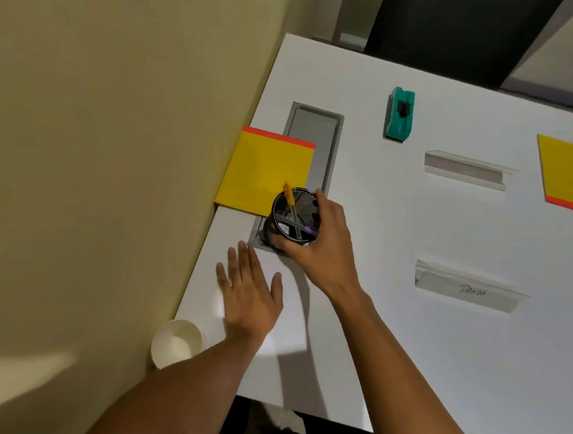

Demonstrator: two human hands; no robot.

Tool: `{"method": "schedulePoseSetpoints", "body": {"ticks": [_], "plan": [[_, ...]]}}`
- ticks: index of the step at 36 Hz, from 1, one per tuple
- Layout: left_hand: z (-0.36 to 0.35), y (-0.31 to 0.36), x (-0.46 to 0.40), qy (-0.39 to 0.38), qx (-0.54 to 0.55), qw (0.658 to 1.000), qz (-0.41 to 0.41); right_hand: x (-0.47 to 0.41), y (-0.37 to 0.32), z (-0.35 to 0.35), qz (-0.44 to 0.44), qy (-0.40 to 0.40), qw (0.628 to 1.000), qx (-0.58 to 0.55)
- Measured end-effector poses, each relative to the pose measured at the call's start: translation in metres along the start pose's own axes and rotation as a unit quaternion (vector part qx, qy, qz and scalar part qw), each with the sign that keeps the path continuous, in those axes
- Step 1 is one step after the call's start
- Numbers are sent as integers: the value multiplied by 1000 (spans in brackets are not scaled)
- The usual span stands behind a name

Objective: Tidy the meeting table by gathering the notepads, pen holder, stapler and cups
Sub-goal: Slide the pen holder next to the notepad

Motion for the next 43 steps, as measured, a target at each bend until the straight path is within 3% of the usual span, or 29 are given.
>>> {"method": "schedulePoseSetpoints", "body": {"ticks": [16, 32, 43], "plan": [[-8, 0, 36, -32, 8, 999, -28, -30, -26, -78, 59, -137, 989, 5], [-10, -1, 35, -35, 5, 999, -30, -49, -25, -110, 138, -240, 961, -27], [-8, -2, 35, -26, 9, 999, -28, -50, -8, -128, 137, -252, 953, -94]]}}
Point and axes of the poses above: each hand's wrist, its own x-axis away from the middle knuckle, its own z-axis out of the back of the hand, y = z × x, the point moved 9 cm from there along -x, towards the middle knuckle, and after that the axes turned 9 degrees about z, right-handed, at the moved point
